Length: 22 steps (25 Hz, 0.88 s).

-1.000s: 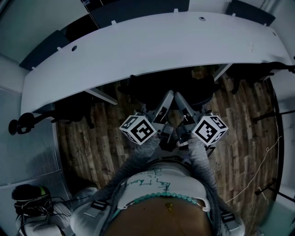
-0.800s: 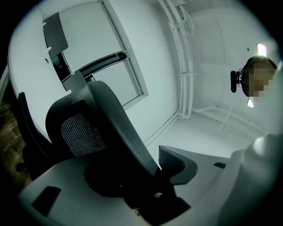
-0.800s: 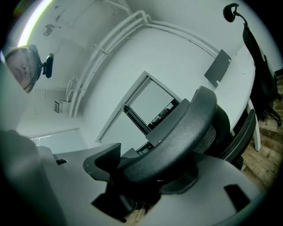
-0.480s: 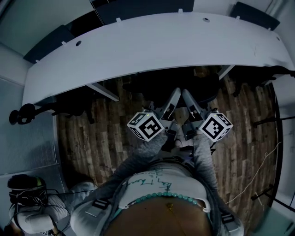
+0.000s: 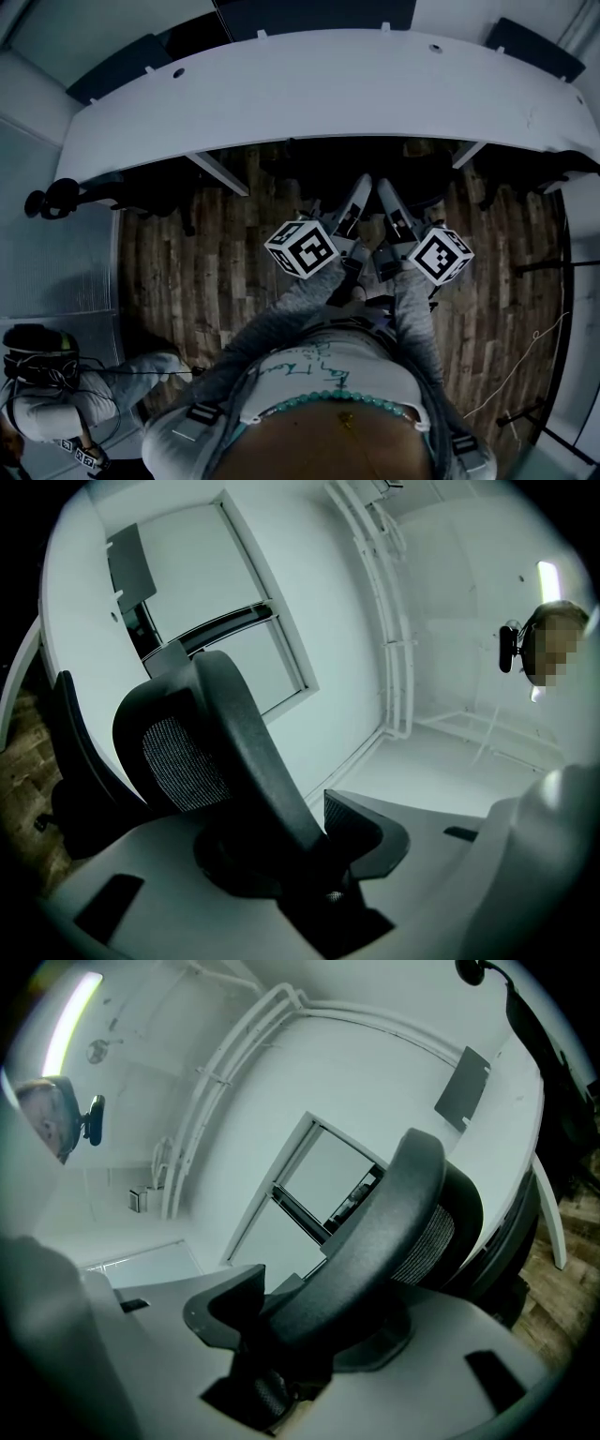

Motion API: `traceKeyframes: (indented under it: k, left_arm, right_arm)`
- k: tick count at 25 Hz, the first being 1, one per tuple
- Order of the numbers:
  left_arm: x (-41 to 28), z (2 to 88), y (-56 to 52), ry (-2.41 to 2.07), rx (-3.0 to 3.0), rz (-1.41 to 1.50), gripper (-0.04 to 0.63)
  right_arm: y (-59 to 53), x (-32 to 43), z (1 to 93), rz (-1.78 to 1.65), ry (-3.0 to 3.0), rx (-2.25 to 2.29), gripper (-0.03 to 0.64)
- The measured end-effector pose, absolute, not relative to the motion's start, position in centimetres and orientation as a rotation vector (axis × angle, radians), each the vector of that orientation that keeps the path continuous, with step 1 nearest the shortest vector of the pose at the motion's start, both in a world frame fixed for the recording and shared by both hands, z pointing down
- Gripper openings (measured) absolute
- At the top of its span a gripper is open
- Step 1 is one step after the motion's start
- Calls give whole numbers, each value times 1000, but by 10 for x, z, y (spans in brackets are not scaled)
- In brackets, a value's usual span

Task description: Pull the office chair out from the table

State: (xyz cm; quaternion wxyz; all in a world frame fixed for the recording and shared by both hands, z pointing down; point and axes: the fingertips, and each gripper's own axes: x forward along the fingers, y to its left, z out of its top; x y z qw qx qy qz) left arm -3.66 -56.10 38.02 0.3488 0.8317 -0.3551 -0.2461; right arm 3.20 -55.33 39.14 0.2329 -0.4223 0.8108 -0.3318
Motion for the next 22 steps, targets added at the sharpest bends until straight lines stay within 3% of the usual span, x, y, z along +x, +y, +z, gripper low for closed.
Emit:
traceKeyframes:
  k: [22]
  left_arm:
    - [-18,388,-550,-982,2110,-676,147]
  right_arm:
    - [-545,51,396,-924,2270,-1105,215]
